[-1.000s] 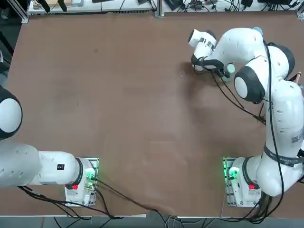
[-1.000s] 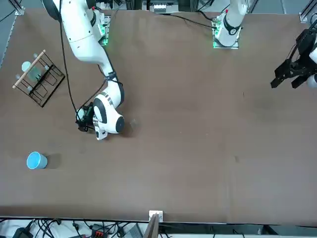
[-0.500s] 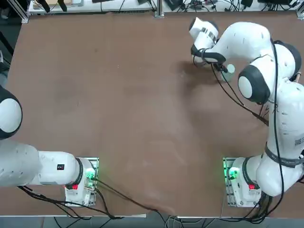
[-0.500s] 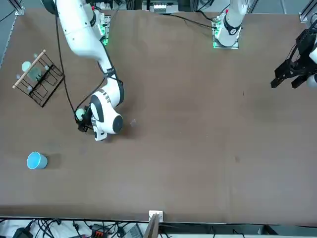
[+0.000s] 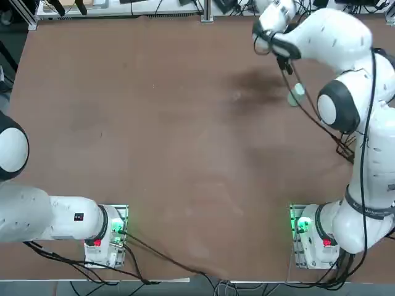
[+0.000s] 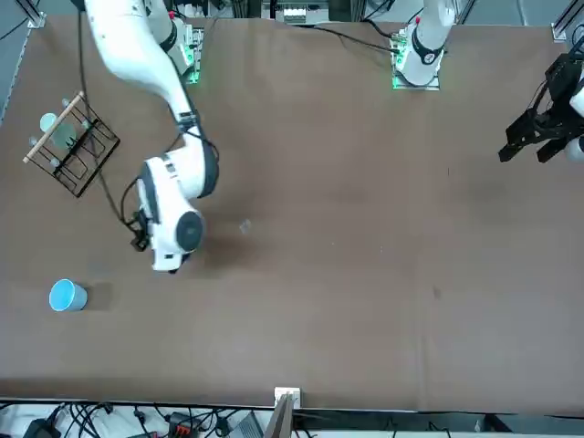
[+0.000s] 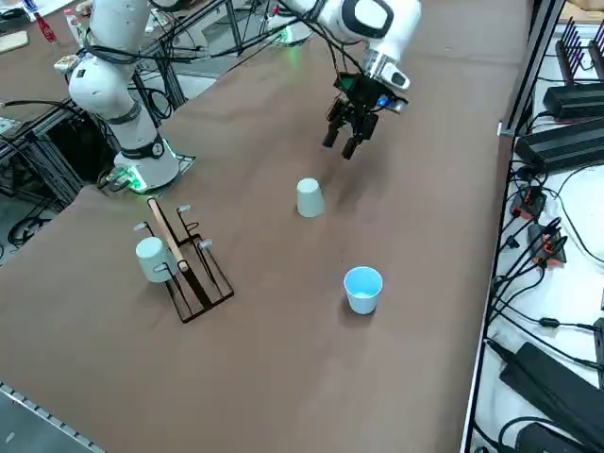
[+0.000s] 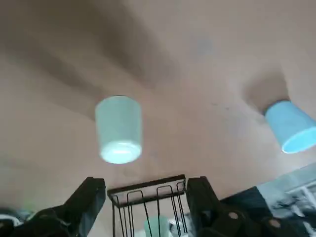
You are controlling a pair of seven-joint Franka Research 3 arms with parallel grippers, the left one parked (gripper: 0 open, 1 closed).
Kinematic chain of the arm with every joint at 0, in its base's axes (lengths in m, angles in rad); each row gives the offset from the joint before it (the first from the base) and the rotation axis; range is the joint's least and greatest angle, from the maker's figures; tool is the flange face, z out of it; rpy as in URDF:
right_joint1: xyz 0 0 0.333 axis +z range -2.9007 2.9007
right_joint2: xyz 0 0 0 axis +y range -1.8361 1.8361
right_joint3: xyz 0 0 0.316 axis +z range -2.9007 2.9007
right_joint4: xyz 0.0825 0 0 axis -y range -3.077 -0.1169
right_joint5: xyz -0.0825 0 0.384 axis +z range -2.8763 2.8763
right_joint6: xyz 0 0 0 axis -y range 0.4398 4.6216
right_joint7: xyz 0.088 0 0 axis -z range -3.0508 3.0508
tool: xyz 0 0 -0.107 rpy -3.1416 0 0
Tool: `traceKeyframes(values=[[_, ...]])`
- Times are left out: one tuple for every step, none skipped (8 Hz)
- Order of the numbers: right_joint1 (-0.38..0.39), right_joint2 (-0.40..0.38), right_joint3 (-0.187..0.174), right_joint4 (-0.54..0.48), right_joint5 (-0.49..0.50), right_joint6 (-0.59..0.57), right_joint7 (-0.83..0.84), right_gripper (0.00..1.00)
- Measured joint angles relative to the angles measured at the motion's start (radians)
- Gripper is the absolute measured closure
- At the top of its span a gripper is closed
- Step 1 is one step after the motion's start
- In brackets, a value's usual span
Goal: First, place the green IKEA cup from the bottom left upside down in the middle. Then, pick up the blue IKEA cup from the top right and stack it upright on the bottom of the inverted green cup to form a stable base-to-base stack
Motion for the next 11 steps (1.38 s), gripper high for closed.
traceKeyframes(values=[[-0.052, -0.003, -0.001, 0.042, 0.015, 0.004, -0.002, 0.0], [-0.106, -0.004, 0.0, 0.09, 0.028, 0.008, -0.007, 0.0], [-0.152, -0.004, 0.0, 0.14, 0.058, 0.009, -0.012, 0.0], [-0.192, -0.005, -0.002, 0.175, 0.119, 0.014, -0.012, 0.0], [-0.24, -0.005, -0.004, 0.19, 0.204, 0.035, -0.011, 0.0], [-0.301, -0.003, -0.004, 0.192, 0.293, 0.074, -0.011, 0.0], [-0.368, -0.001, -0.003, 0.192, 0.353, 0.121, -0.021, 0.0], [-0.421, 0.002, -0.001, 0.192, 0.378, 0.167, -0.045, 0.0], [-0.454, 0.008, 0.0, 0.192, 0.391, 0.213, -0.072, 0.0], [-0.472, 0.022, 0.001, 0.191, 0.404, 0.254, -0.082, 0.0], [-0.486, 0.042, 0.002, 0.189, 0.418, 0.299, -0.102, 0.0]])
